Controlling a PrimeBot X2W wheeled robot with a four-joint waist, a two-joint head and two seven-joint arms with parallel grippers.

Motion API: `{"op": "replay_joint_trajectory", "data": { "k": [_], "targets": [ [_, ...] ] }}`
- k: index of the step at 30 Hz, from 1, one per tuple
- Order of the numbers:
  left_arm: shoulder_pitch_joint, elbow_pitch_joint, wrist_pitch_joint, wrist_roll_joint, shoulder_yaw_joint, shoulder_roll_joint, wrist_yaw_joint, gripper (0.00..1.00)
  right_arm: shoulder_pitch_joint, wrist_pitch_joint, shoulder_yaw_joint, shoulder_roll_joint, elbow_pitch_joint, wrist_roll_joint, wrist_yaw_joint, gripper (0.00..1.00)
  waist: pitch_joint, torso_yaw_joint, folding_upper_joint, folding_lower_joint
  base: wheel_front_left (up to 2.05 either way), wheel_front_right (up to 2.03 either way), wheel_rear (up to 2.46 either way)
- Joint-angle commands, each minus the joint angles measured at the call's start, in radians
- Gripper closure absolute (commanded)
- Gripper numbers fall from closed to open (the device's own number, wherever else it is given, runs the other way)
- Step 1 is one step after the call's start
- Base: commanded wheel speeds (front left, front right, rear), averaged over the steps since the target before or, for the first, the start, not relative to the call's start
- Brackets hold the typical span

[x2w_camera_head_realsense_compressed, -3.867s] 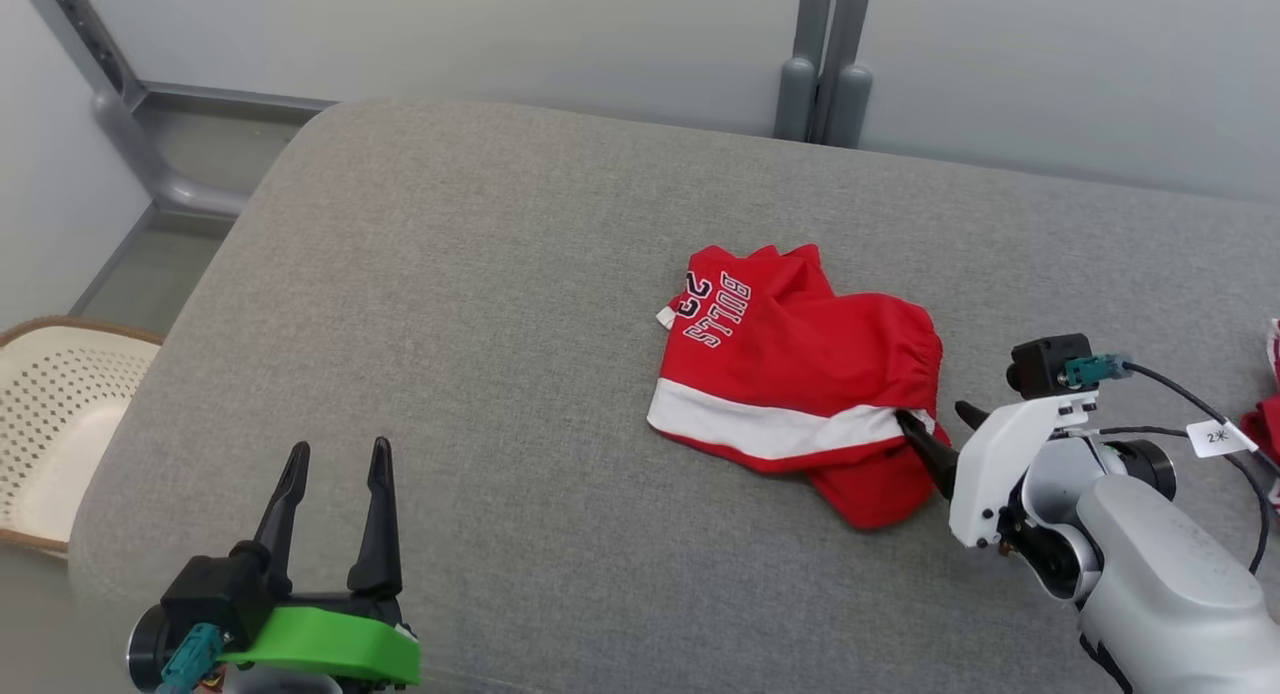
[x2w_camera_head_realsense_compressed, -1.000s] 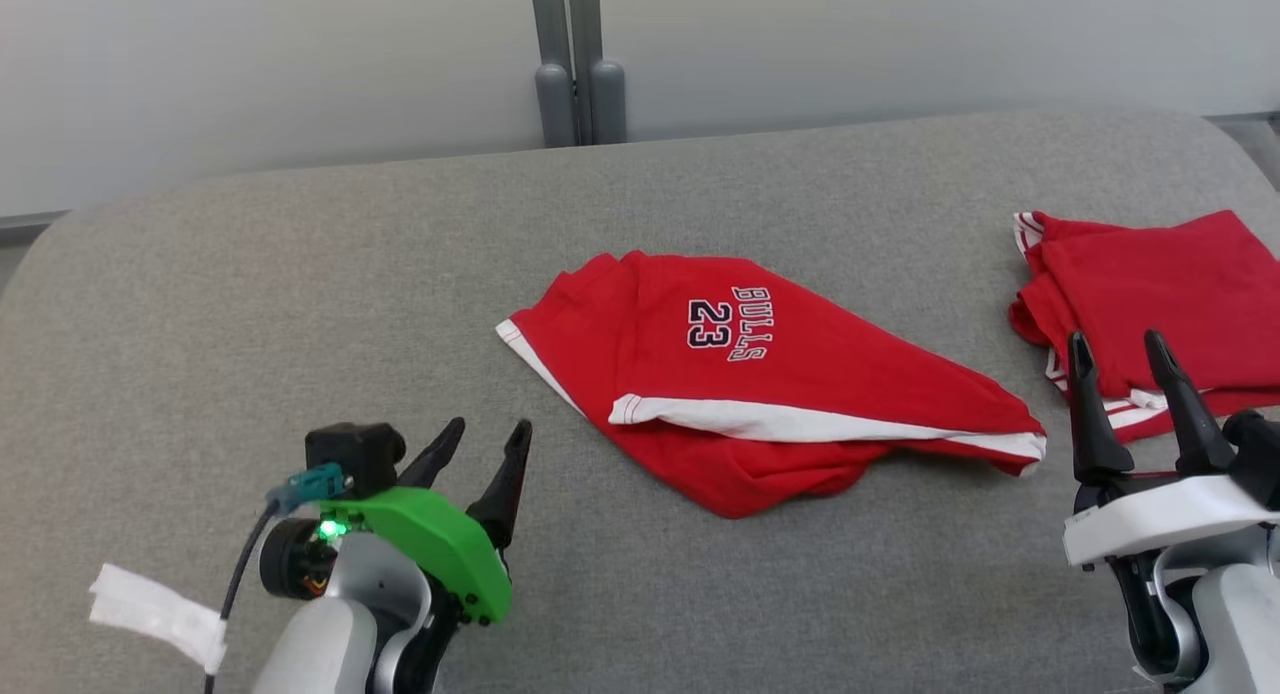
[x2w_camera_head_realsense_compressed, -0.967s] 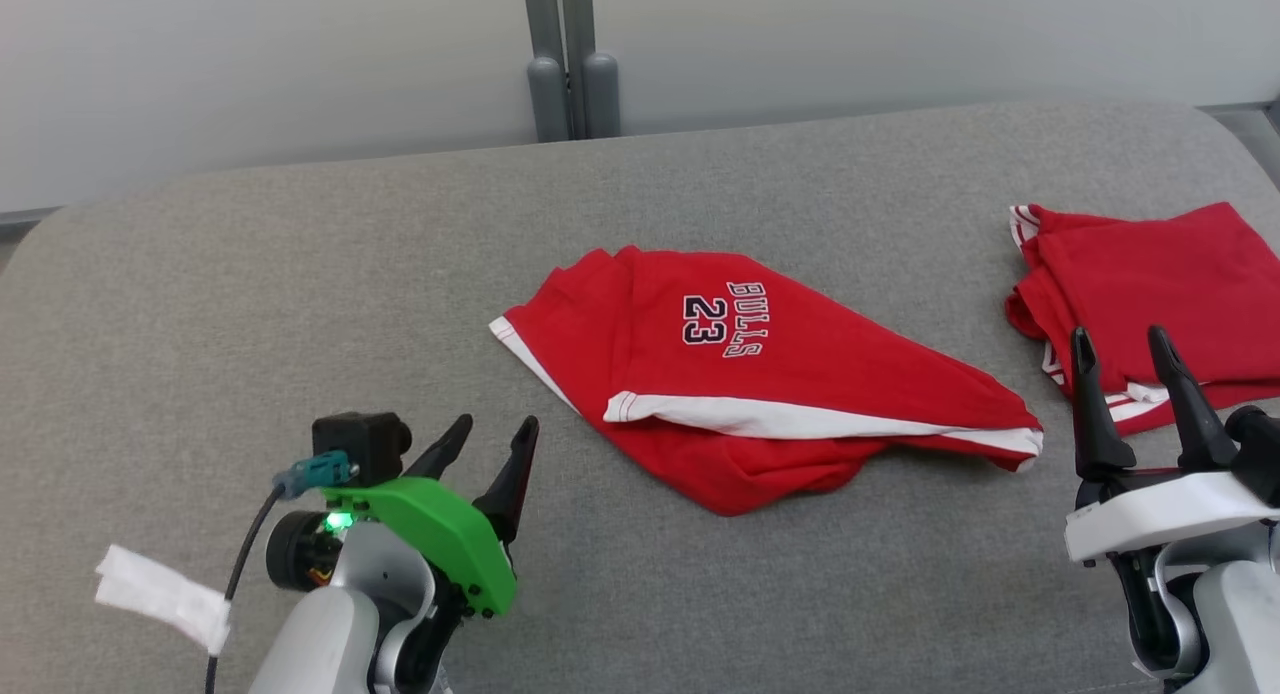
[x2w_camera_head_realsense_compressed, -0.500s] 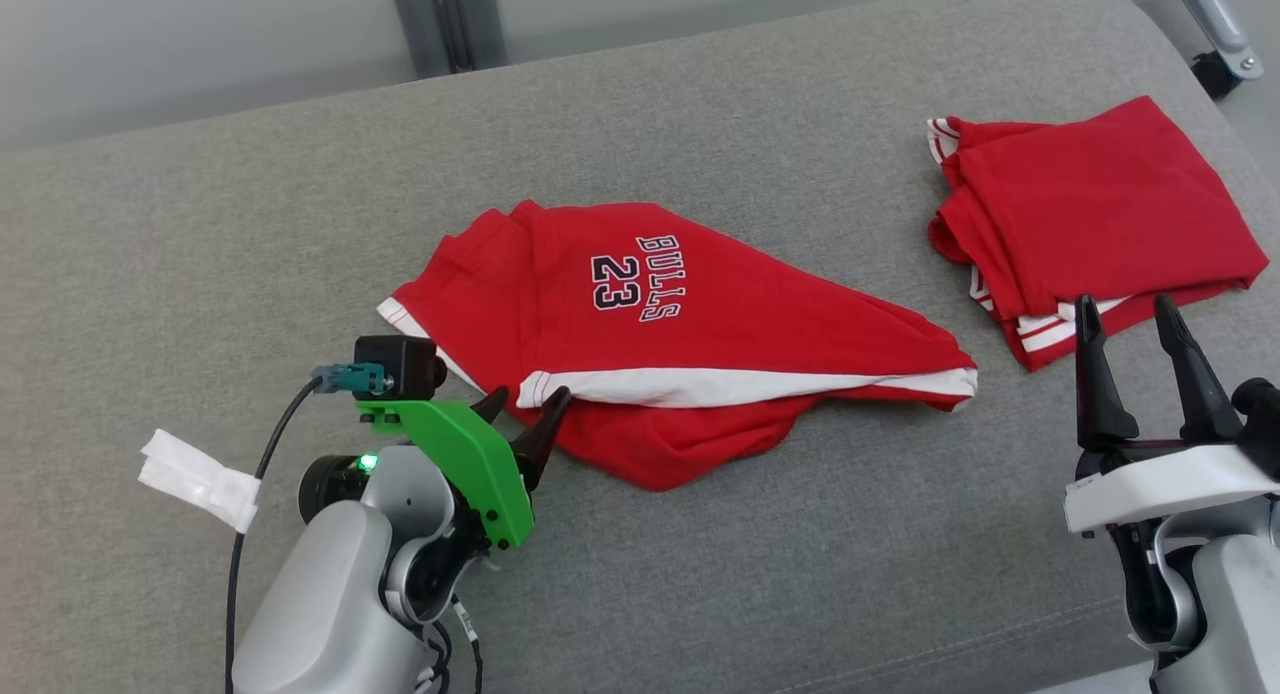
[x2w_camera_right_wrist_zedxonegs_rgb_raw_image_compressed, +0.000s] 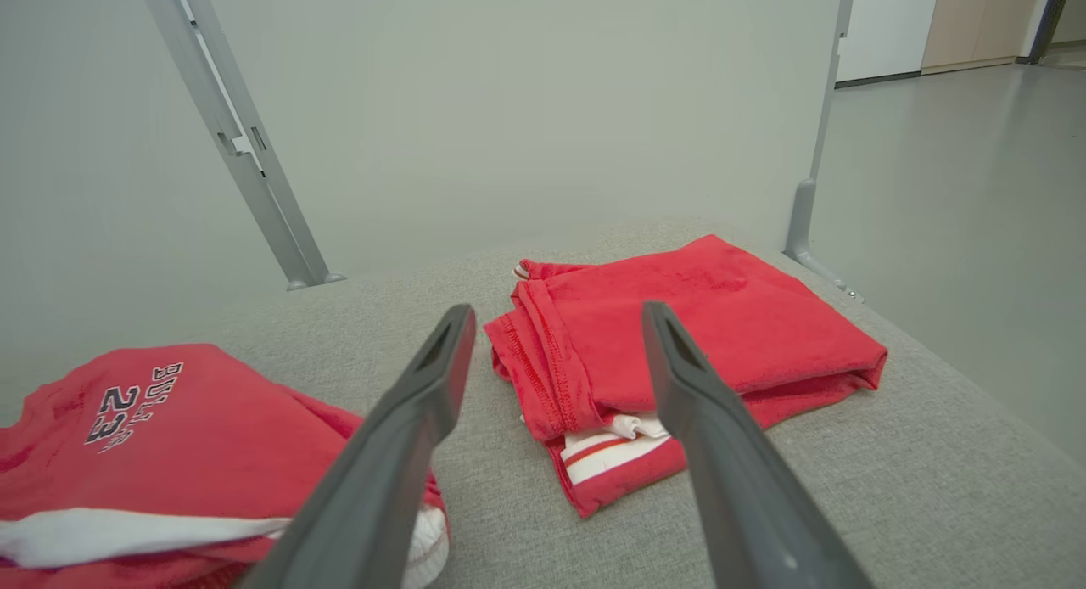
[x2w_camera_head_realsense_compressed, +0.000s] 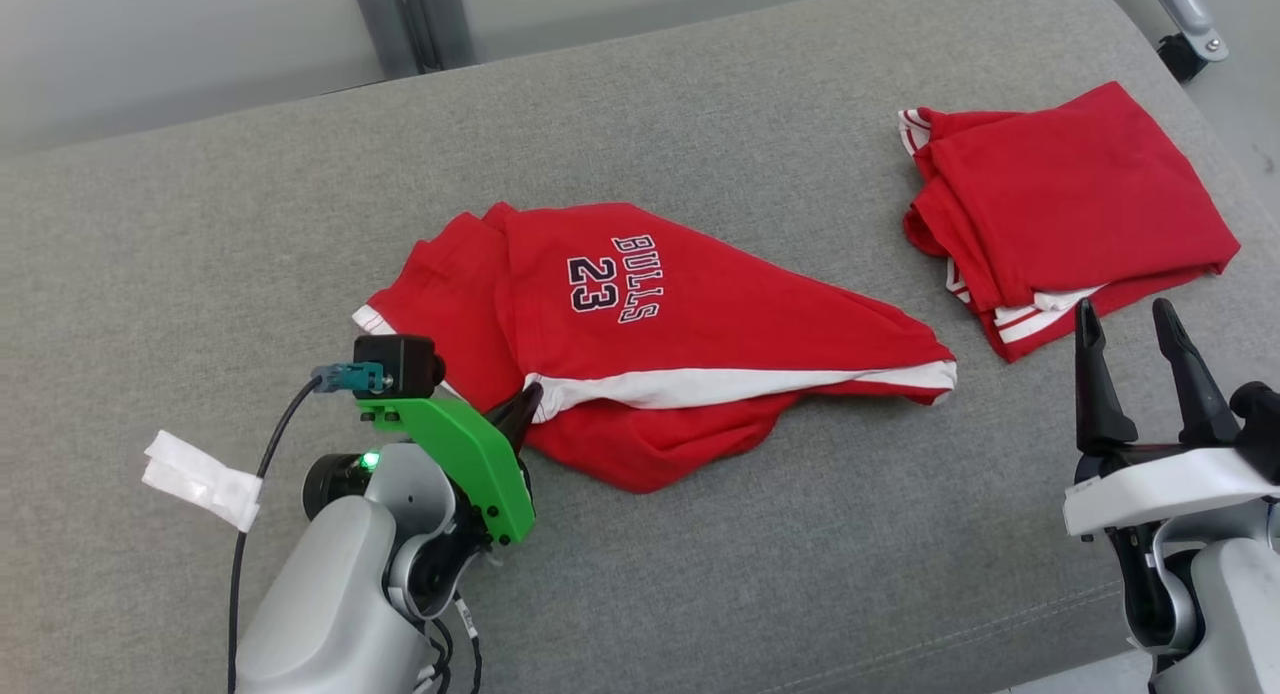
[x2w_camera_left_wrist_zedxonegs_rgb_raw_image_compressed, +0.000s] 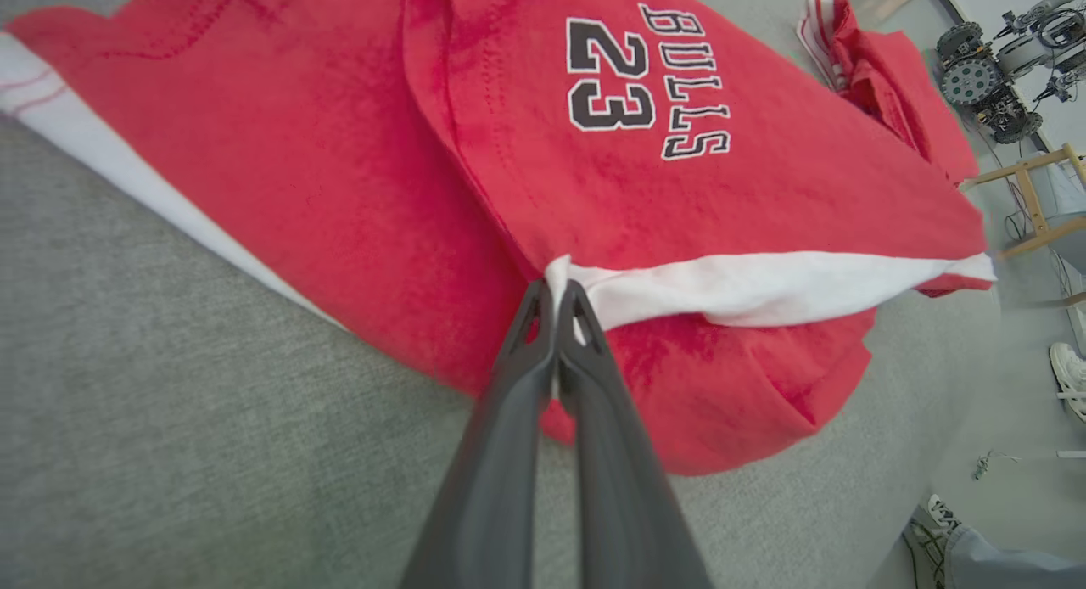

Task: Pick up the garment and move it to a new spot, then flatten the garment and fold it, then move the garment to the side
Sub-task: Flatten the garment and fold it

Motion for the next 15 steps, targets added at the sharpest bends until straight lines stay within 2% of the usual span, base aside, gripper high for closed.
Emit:
{"op": "replay_joint_trajectory", "data": {
  "k": [1, 6, 10, 15],
  "targets": [
    [0.012, -0.011, -0.011, -0.008, -0.004, 0.009, -0.004, 1.00, 0.011, -0.004, 0.002, -0.004, 0.007, -0.008, 0.000, 0.00, -0.026, 0.020, -0.0001, 0.0000, 0.00, 0.00, 0.00],
    [0.056, -0.079, -0.030, -0.026, -0.011, 0.028, -0.004, 1.00, 0.032, -0.004, 0.008, -0.013, 0.024, -0.004, 0.000, 0.00, -0.089, 0.064, -0.0001, 0.0000, 0.00, 0.00, 0.00],
    [0.119, -0.166, -0.004, -0.043, 0.000, 0.061, 0.003, 1.00, 0.052, -0.004, 0.007, -0.017, 0.040, -0.003, 0.000, 0.00, -0.134, 0.101, -0.0001, 0.0000, 0.00, 0.00, 0.00],
    [0.237, -0.302, 0.042, -0.067, 0.017, 0.111, 0.053, 1.00, 0.074, -0.004, 0.013, -0.018, 0.059, 0.004, 0.000, 0.00, -0.177, 0.142, -0.0001, 0.0000, 0.00, 0.00, 0.00]
  ]
}}
